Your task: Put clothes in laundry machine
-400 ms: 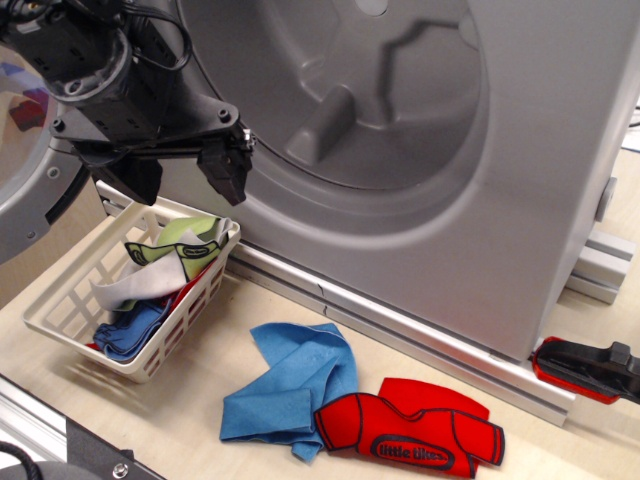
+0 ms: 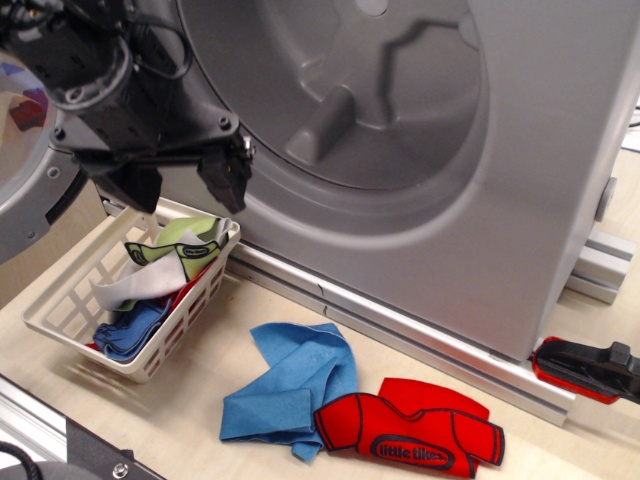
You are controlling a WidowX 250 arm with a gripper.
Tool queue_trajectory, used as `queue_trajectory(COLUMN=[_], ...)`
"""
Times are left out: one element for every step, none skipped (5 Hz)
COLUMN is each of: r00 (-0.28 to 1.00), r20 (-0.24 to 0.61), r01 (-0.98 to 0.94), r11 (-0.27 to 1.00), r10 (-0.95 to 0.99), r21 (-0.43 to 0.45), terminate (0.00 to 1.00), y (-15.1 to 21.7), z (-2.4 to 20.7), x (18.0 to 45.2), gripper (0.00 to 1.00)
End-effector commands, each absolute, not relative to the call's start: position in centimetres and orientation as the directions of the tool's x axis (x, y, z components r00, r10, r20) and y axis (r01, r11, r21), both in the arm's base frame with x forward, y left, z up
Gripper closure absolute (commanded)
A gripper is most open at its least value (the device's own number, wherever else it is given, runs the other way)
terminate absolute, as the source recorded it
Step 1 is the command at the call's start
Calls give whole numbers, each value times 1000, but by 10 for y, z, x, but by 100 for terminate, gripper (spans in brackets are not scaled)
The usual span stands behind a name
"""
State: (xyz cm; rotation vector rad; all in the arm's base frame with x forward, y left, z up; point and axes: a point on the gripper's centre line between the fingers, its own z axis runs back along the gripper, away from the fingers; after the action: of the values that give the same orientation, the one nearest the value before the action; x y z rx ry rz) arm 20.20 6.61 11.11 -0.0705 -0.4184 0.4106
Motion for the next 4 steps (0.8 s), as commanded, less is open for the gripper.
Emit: queue_trajectory(r00=[704,617,577,575], r20=[322,293,291,250], r01=[-641,-750,-789,-804], r11=[762,659,613,595], r10=[633,730,763,779], r21=[-98,-63,-42,-3], terminate=[0,0,0,0], y=[110,131,141,144], z=[95,71,47,21], x=[207,206,198,191], gripper=[0,0,0,0])
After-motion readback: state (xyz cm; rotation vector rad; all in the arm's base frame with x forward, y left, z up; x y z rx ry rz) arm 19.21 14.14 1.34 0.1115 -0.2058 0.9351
